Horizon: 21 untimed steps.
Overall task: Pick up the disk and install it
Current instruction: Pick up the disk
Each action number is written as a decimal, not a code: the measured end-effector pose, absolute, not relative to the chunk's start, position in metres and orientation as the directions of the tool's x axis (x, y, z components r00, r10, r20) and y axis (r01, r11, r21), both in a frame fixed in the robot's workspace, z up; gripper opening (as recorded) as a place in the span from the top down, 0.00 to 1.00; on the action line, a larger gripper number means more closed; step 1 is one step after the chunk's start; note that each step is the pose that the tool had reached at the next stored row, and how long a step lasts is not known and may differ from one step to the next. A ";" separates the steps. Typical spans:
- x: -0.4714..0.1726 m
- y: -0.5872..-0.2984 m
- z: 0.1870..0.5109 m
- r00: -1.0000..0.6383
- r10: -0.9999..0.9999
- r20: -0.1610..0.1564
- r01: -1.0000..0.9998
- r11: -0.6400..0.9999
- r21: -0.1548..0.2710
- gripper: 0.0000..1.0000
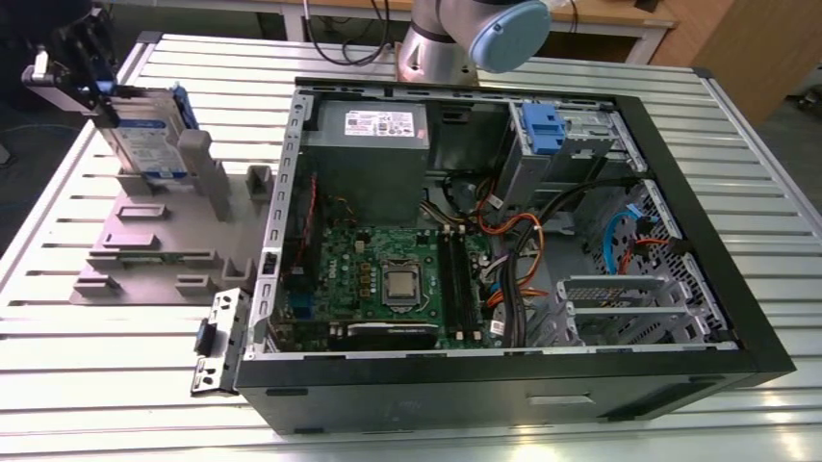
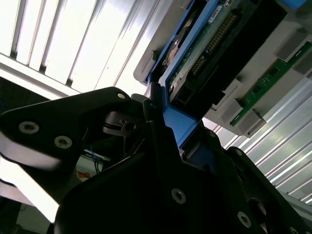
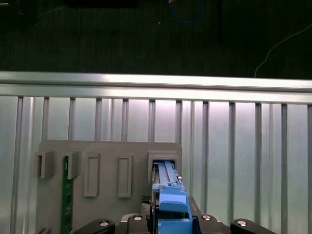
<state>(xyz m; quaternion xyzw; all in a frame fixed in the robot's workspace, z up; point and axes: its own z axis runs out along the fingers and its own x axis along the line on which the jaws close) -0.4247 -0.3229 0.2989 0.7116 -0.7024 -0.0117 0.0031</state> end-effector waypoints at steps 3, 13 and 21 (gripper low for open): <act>-0.425 -0.323 0.301 0.013 -1.000 -0.012 -1.000 -0.013 0.021 0.63; -0.425 -0.323 0.308 0.013 -1.000 -0.012 -1.000 -0.013 0.021 0.63; -0.425 -0.323 0.308 0.013 -1.000 -0.011 -1.000 -0.013 0.021 0.63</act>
